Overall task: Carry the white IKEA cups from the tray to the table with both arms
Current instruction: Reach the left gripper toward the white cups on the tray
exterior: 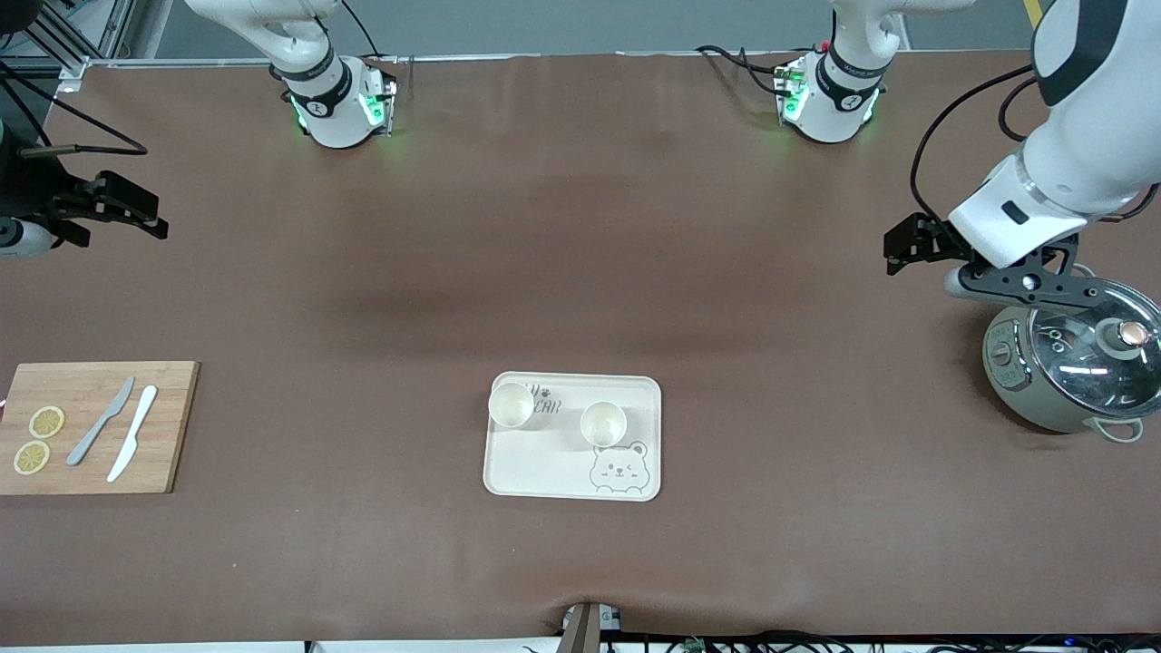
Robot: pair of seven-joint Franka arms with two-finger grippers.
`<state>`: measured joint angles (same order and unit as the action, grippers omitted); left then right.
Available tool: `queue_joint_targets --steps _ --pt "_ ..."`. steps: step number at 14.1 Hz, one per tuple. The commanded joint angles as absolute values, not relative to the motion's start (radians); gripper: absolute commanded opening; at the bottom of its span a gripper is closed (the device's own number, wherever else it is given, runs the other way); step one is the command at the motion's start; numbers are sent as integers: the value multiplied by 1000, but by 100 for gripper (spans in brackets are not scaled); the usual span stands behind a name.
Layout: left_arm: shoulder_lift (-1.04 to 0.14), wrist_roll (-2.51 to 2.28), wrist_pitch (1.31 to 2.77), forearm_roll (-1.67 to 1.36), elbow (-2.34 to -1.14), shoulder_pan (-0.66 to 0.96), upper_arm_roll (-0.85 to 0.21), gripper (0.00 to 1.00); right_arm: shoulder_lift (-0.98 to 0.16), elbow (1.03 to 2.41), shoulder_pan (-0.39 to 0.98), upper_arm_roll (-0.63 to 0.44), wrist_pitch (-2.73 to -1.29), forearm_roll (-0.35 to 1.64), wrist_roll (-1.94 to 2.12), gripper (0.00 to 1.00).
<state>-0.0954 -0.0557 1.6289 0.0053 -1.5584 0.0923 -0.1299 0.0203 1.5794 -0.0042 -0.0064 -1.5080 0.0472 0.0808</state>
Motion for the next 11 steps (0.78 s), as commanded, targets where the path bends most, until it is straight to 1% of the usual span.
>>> queue_joint_targets --steps 1,3,6,8,11 --pt "-127 -81 1626 -3 -1517 101 -132 100 15 1566 -11 -5 -1496 44 91 100" --pt "-201 -103 1626 -3 -1448 104 -133 100 11 1563 -12 -5 -1496 44 87 100" --pt "-310 -150 1626 6 -1353 153 -129 100 2 1562 -12 -5 -1496 43 86 100" --pt "-369 -178 1663 6 -1301 176 -127 100 -2 1563 -12 -5 -1494 44 84 100" --pt "-445 -213 1735 11 -1260 231 -118 100 -5 1562 -17 -5 -1496 44 86 100"
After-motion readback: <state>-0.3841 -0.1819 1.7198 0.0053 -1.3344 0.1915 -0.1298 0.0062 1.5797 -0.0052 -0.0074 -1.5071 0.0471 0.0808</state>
